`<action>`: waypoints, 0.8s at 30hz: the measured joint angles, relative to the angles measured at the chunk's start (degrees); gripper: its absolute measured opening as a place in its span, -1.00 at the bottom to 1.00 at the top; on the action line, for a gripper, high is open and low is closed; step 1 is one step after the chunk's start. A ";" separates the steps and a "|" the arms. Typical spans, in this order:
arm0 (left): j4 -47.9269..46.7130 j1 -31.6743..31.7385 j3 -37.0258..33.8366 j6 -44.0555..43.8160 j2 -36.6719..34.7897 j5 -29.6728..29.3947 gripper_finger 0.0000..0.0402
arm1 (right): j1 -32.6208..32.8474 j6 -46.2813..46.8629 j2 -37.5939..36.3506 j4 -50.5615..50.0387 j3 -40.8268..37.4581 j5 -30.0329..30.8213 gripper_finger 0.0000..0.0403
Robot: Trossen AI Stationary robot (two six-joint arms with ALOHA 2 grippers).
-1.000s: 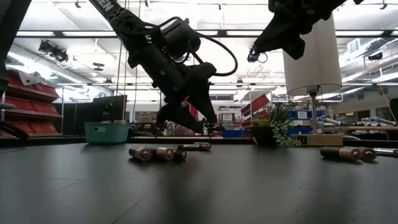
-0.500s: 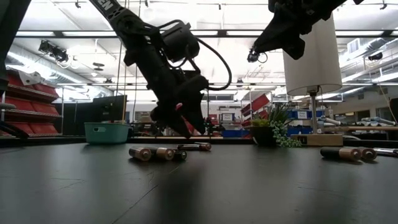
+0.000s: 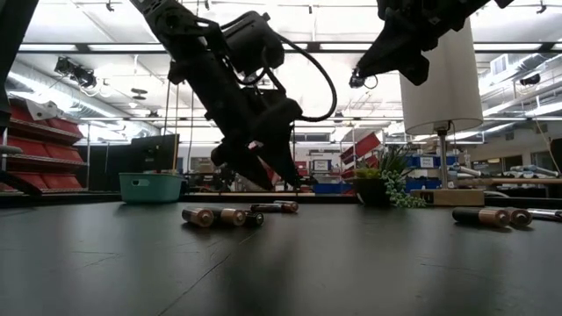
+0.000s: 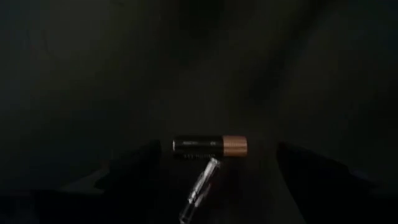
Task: Sort batteries
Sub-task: Put the black battery into the yellow bin
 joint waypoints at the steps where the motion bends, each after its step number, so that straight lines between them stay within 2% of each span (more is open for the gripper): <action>1: 0.46 0.02 0.00 -0.01 0.02 -0.06 0.67 | 0.00 0.00 0.00 0.00 0.00 0.00 -0.70; 9: 2.86 -0.04 0.42 -0.26 3.11 -0.43 0.67 | 0.00 0.00 0.00 0.46 0.00 0.00 -0.70; 13: 1.43 -0.13 2.53 -0.19 5.76 -2.84 0.67 | 0.00 0.57 0.00 0.15 0.00 -0.02 -0.71; 18: 1.12 0.04 4.38 0.90 8.65 -0.41 0.67 | 0.00 0.81 0.00 -0.04 0.00 -0.30 -0.71; 24: -0.28 0.02 4.85 -0.17 9.14 -0.85 0.64 | 0.02 0.77 0.00 -0.27 0.00 -0.42 -0.72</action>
